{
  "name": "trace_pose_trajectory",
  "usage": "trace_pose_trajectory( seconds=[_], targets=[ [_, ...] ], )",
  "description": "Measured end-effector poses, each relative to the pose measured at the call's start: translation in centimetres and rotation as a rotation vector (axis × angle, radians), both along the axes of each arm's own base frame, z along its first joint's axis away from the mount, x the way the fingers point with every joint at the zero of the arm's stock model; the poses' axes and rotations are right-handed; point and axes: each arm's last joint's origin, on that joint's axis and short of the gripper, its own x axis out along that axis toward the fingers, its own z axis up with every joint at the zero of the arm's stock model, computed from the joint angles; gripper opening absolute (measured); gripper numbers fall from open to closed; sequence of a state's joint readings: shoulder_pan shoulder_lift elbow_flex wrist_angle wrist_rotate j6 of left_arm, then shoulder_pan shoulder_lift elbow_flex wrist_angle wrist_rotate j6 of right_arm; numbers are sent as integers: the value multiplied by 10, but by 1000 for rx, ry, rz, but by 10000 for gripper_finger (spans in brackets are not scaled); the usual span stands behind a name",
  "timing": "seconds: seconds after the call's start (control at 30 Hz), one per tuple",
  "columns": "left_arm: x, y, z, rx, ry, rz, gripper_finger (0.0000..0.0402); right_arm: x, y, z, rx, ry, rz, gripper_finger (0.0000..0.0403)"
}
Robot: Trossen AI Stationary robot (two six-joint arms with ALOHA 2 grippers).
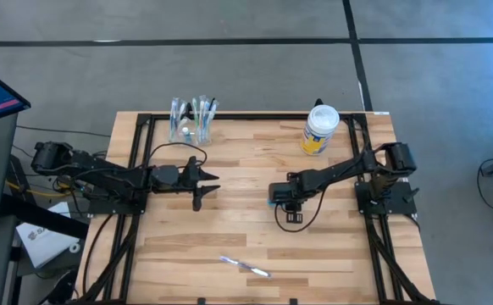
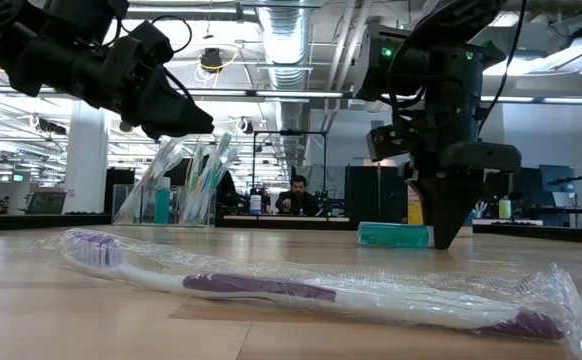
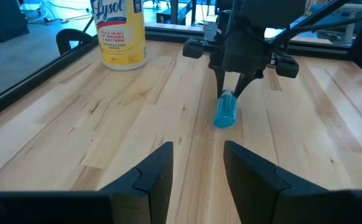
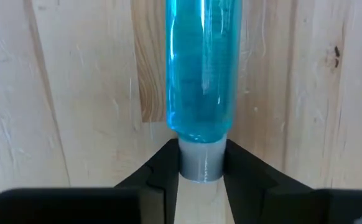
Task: Pick & Place toothbrushing station
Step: Put the blue mouthwash into the transparent organizer
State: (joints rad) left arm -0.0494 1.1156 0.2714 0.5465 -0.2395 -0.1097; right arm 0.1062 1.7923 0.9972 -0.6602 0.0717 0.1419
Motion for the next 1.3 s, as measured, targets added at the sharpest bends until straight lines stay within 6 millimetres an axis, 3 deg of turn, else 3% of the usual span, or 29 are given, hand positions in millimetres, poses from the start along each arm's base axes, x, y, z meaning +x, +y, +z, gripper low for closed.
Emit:
trace_pose_trajectory(
  seconds=[0.37, 0.83, 1.3],
  targets=[
    [1, 0, 2, -4, -22, 1, 135, 14, 11, 19, -17, -47, 20, 86],
    [1, 0, 3, -51, -45, 10, 135, 25, 34, 65, -332, -85, 73, 86],
    [3, -3, 10, -191, -129, -71, 135, 29, 61, 89, -547, -165, 228, 87]
  ],
)
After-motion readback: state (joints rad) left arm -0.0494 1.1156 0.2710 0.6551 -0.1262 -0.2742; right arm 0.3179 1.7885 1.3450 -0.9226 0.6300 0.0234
